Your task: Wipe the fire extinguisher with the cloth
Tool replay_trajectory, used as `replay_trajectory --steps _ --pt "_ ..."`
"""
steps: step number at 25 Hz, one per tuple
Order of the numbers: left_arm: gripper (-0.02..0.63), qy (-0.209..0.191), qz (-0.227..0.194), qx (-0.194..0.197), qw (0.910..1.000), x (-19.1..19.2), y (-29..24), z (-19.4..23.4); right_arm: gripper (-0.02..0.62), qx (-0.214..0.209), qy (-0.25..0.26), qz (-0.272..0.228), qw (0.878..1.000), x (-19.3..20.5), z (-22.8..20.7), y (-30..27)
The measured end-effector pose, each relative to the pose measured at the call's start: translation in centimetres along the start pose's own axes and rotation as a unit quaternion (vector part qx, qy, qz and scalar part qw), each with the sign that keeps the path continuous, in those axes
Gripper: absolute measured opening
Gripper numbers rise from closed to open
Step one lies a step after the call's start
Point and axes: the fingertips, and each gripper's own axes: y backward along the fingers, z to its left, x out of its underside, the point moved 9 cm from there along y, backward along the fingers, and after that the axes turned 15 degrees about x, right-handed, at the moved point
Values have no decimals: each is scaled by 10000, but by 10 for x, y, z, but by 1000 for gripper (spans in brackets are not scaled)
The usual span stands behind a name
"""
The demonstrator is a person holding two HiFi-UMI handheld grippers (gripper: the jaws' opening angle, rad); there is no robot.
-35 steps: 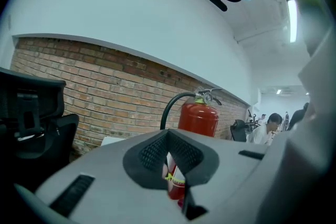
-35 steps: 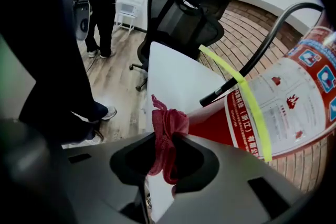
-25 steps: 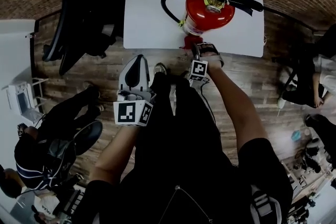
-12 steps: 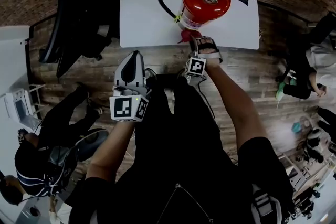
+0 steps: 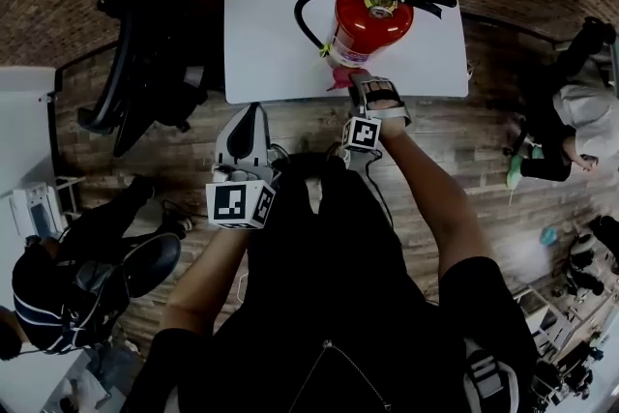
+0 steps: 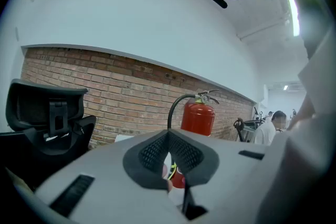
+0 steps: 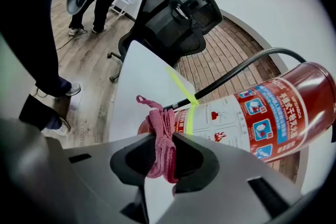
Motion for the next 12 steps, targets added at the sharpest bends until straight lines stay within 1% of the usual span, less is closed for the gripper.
replay_trajectory --steps 12 --pt "30 -56 -213 108 9997 -24 5 -2 97 256 -37 3 9997 -9 -41 23"
